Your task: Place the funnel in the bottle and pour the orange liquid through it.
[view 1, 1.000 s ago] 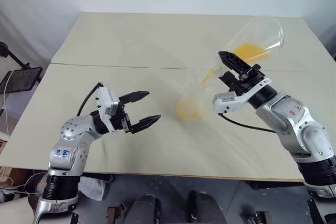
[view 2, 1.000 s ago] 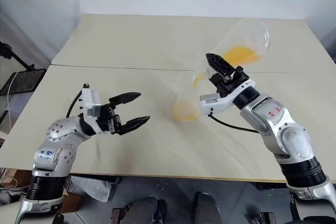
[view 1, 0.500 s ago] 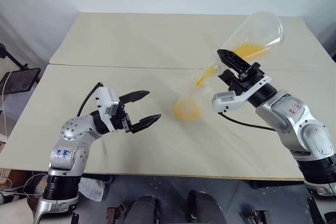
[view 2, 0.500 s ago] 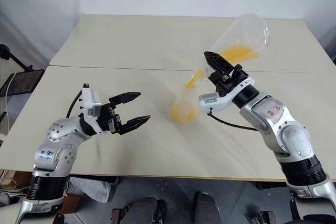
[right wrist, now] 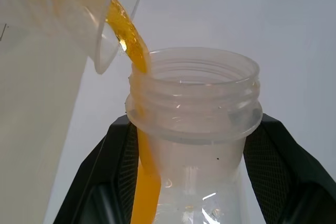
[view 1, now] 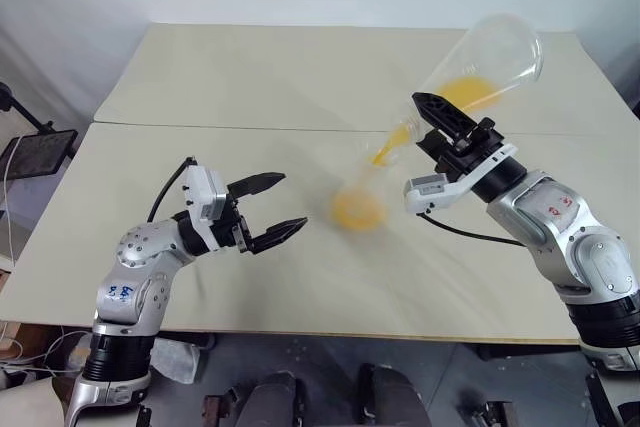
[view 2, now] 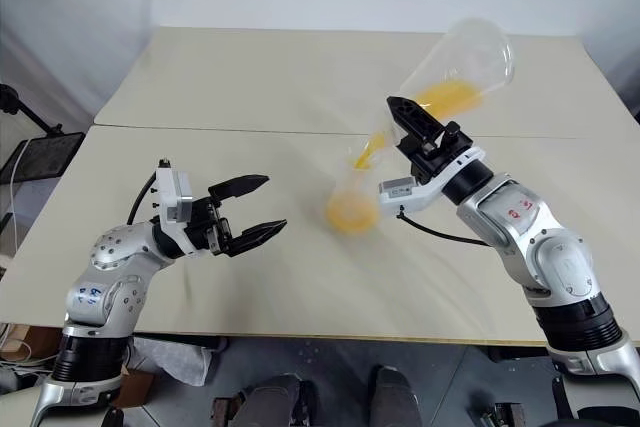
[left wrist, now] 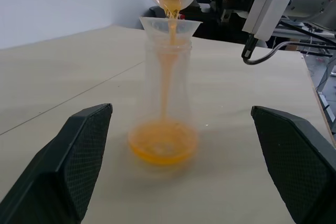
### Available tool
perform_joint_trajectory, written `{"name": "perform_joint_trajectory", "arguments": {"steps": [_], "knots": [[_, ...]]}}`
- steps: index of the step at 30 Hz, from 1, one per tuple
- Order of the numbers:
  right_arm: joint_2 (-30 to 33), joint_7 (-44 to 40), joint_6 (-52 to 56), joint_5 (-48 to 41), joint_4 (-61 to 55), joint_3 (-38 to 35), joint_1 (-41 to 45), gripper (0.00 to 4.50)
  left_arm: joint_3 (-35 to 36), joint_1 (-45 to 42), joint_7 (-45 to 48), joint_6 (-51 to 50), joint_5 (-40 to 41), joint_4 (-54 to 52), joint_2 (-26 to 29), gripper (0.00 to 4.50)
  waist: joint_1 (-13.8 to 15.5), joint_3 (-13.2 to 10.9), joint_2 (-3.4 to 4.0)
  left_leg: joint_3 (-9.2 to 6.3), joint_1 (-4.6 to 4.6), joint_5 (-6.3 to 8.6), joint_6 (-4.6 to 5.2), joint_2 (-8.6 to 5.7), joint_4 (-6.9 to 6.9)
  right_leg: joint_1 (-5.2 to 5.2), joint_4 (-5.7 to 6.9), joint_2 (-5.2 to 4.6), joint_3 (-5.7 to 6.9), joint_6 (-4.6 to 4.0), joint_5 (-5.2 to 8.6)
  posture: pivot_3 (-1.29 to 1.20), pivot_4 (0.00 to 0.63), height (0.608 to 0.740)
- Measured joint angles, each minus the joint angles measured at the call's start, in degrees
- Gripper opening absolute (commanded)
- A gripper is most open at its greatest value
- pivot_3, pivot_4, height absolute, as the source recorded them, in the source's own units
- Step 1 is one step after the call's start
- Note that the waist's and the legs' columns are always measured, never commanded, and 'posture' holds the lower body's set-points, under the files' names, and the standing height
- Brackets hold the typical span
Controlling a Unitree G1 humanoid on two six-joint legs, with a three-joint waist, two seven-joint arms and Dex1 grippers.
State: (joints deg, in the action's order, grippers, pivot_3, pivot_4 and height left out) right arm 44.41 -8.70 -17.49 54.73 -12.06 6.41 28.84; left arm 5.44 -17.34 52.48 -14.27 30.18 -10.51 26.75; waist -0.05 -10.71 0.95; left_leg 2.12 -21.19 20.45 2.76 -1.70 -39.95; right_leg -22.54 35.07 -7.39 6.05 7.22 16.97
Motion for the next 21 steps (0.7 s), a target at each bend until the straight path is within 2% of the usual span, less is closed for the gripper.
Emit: {"name": "perform_joint_trajectory", "arguments": {"steps": [21], "knots": [[0.0, 1.26, -0.98, 0.15, 0.07, 0.0, 0.02, 2.43, -0.31, 0.0, -0.31, 0.44, 0.0, 0.01, -0.83, 4.5, 0.0, 0.0, 0.0, 0.0, 0.0, 0.0, 0.0, 0.0, 0.0, 0.0, 0.0, 0.0, -0.01, 0.0, 0.0, 0.0, 0.15, 0.74]]}}
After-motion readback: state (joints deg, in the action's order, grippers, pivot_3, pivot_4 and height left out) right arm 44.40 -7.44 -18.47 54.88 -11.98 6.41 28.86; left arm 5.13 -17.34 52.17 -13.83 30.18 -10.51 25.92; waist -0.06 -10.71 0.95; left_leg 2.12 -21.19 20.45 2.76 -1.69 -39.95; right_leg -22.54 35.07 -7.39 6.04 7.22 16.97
